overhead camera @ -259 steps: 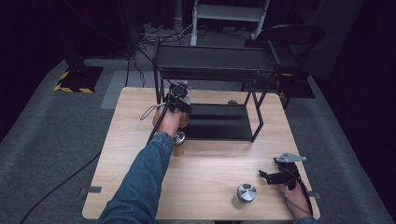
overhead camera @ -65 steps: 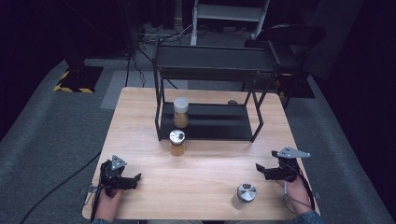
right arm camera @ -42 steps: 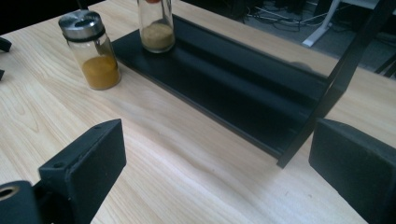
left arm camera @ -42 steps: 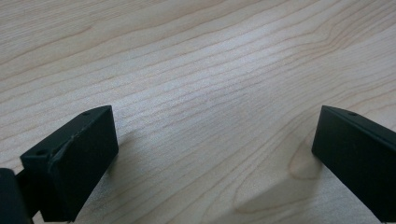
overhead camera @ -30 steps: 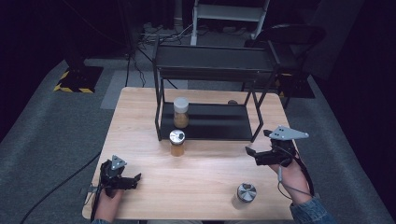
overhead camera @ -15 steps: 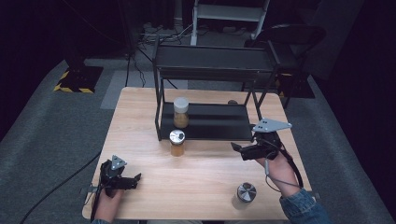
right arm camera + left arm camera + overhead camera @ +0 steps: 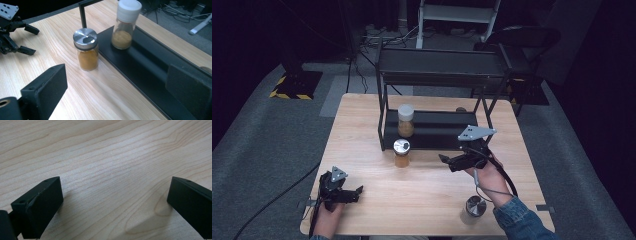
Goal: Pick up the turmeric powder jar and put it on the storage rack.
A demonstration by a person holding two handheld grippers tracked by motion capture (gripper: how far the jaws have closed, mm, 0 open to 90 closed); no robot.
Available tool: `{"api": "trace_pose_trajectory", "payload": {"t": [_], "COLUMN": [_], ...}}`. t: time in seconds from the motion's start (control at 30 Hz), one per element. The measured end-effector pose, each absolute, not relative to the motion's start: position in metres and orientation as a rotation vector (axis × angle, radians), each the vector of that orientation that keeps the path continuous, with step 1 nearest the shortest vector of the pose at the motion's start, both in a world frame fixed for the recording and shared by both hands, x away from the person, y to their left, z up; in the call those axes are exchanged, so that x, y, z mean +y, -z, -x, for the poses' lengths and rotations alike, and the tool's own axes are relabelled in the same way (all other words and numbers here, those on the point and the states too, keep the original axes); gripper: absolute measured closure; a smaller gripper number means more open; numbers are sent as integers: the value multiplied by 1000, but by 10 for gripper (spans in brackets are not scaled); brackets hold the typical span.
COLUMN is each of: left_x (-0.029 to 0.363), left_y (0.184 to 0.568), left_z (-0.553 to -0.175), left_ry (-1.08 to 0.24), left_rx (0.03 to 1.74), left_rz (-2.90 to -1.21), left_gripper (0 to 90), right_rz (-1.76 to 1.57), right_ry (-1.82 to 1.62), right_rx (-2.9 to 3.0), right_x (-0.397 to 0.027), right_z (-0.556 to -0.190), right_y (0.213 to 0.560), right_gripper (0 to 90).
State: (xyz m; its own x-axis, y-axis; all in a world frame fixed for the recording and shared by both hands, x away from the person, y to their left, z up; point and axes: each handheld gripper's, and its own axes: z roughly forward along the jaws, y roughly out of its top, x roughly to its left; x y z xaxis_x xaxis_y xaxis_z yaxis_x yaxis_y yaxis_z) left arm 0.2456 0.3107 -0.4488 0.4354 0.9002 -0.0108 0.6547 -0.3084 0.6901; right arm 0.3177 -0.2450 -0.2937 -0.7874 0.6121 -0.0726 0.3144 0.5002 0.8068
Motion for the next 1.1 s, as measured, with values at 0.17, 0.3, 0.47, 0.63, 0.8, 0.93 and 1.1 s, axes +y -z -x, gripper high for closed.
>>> {"api": "trace_pose_trajectory", "payload": {"t": [0.17,0.3,0.47,0.63,0.8,0.93,1.1], "left_x": [311,311,311,311,311,311,311], "left_y": [449,449,449,449,449,449,449], "left_z": [-246,-246,-246,-246,-245,-245,-245], "left_ry": [-509,-509,-509,-509,-509,-509,-509], "left_rx": [1302,1303,1303,1303,1303,1303,1303], "left_rz": [-2067,-2067,-2067,-2067,-2066,-2066,-2067], "left_gripper": [2,2,2,2,2,2,2], "right_rz": [-772,-762,-755,-746,-733,-721,-729], "right_ry": [-1189,-1189,-1181,-1176,-1172,-1157,-1133], "right_rx": [2408,2425,2448,2471,2486,2507,2533], "right_x": [-228,-215,-200,-185,-169,-156,-141], "right_z": [-325,-332,-340,-349,-357,-364,-374], "right_y": [298,302,303,304,303,306,312], "right_gripper": [37,37,37,37,37,37,37]}}
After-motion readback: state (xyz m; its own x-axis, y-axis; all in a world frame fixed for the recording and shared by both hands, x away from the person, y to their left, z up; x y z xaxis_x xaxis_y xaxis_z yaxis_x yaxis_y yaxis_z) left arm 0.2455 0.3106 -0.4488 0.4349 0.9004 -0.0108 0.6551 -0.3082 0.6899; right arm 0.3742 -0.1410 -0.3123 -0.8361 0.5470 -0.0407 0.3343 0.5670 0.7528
